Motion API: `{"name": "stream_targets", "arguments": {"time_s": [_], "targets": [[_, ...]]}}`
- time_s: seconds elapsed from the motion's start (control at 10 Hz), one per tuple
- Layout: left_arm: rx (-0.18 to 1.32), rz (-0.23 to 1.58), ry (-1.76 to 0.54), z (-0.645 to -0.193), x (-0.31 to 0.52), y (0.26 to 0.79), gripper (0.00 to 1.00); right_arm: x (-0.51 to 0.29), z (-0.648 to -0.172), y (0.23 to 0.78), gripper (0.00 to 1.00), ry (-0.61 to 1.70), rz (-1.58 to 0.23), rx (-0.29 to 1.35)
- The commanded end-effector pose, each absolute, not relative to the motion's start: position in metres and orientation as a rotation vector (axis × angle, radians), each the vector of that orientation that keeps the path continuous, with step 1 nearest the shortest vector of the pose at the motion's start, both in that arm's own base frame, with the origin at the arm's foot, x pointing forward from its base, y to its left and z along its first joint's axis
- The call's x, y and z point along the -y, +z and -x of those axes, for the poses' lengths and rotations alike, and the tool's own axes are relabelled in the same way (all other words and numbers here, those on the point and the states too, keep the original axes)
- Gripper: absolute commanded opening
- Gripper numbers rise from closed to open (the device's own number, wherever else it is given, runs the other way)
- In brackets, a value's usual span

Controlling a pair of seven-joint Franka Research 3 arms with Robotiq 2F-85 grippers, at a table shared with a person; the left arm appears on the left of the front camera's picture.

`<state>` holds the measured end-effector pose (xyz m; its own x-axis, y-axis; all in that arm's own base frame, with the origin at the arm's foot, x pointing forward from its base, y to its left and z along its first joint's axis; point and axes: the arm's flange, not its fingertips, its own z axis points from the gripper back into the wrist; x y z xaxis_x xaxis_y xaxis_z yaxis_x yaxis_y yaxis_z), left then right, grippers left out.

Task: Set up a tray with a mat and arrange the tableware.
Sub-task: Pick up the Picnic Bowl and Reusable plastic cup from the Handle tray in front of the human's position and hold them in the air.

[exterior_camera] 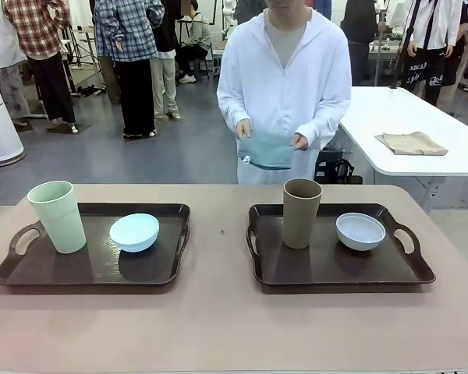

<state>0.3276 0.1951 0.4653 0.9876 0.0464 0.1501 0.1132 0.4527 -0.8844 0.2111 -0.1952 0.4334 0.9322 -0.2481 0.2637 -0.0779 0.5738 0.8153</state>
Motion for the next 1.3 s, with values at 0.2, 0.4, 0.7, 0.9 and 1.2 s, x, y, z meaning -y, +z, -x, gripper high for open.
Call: {"name": "stream_targets", "arguments": {"time_s": [0.2, 0.4, 0.7, 0.9, 1.2], "targets": [[0.161, 1.102, -0.041, -0.328, -0.195, 0.465, 1.00, 0.195, -0.211, 0.433, 1.00, -0.102, -0.960, 0.371], [0.161, 1.102, -0.041, -0.328, -0.195, 0.465, 1.00, 0.195, -0.211, 0.433, 1.00, -0.102, -0.960, 0.371], [0.161, 1.102, -0.041, -0.328, -0.195, 0.465, 1.00, 0.195, -0.211, 0.433, 1.00, -0.102, -0.960, 0.371], [0.161, 1.102, -0.041, -0.328, -0.195, 0.465, 1.00, 0.195, -0.211, 0.433, 1.00, -0.102, -0.960, 0.371], [0.161, 1.102, -0.041, -0.328, -0.195, 0.465, 1.00, 0.195, -0.211, 0.433, 1.00, -0.102, -0.960, 0.371]]}}
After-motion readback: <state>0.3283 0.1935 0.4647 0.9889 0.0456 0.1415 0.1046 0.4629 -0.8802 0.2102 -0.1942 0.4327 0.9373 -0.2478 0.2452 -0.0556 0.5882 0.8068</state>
